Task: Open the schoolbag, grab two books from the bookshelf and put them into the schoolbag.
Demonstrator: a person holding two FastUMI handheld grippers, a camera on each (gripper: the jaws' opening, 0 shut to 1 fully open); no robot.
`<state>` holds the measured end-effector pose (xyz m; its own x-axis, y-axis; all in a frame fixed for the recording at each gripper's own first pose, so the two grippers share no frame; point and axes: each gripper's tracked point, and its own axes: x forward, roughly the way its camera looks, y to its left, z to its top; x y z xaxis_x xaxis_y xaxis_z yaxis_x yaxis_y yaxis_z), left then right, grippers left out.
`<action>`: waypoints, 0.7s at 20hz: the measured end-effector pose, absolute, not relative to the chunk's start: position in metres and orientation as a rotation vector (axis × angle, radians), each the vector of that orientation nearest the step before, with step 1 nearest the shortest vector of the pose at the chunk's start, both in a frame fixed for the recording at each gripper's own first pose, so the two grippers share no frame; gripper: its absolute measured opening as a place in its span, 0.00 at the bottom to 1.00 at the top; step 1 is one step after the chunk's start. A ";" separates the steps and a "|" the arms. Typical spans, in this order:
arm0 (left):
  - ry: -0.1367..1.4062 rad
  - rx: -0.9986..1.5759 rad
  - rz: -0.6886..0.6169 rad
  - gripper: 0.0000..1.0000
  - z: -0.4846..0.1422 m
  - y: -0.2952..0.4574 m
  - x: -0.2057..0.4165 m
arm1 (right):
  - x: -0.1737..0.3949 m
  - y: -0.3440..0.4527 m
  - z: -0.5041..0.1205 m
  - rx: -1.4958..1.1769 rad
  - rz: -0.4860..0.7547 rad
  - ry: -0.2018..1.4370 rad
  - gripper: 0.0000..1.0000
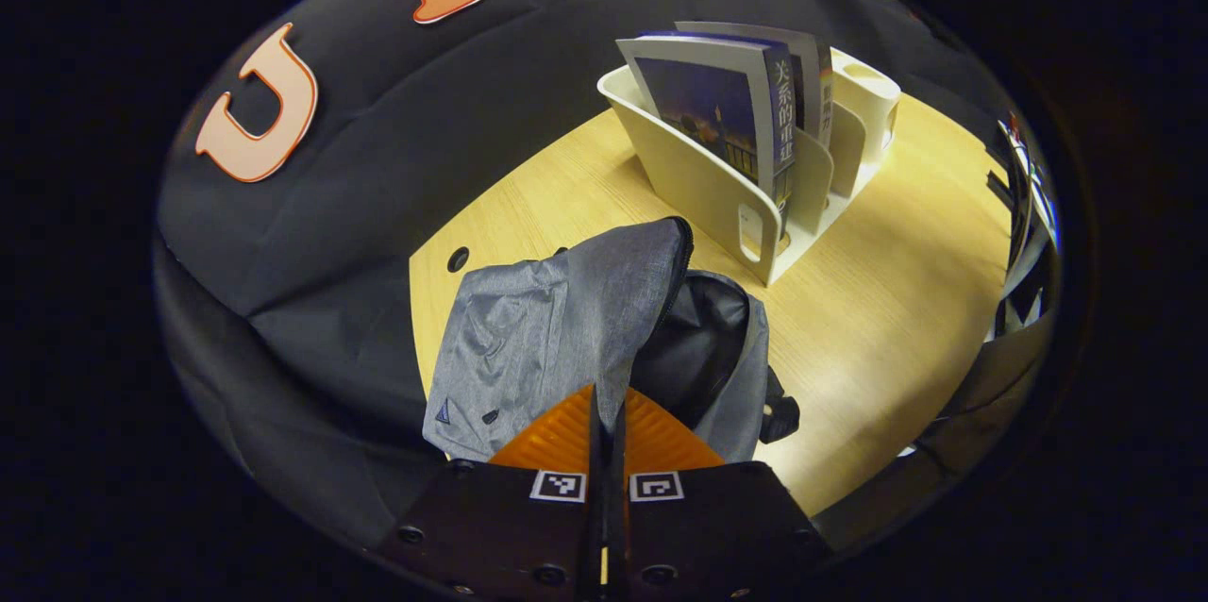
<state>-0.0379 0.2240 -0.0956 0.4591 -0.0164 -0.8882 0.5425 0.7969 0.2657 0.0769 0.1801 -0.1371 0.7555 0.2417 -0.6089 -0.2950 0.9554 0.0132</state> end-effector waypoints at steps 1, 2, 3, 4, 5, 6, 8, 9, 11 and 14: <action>1.058 0.544 -0.383 0.02 -0.088 0.223 -0.037 | 0.080 0.186 -0.141 -0.077 0.298 0.688 0.98; 1.066 0.514 -0.395 0.03 -0.081 0.223 -0.034 | 0.082 0.190 -0.145 -0.075 0.299 0.725 0.98; 1.079 0.492 -0.403 0.03 -0.076 0.223 -0.032 | 0.085 0.194 -0.152 -0.066 0.303 0.759 0.98; 1.078 0.469 -0.409 0.03 -0.070 0.224 -0.028 | 0.085 0.202 -0.154 -0.059 0.314 0.790 0.98; 1.096 0.442 -0.412 0.02 -0.065 0.226 -0.026 | 0.087 0.212 -0.155 -0.053 0.330 0.813 0.98; 1.103 0.419 -0.418 0.03 -0.059 0.228 -0.026 | 0.090 0.217 -0.157 -0.049 0.335 0.830 0.98; 1.120 0.391 -0.422 0.03 -0.049 0.232 -0.019 | 0.095 0.224 -0.170 -0.060 0.337 0.874 0.97; 1.128 0.381 -0.428 0.02 -0.044 0.233 -0.015 | 0.097 0.228 -0.177 -0.063 0.340 0.900 0.97; 1.147 0.360 -0.448 0.03 -0.038 0.232 -0.014 | 0.098 0.232 -0.186 -0.041 0.334 0.965 0.96; 1.163 0.385 -0.491 0.02 -0.033 0.235 -0.009 | 0.102 0.243 -0.204 0.031 0.306 1.068 0.88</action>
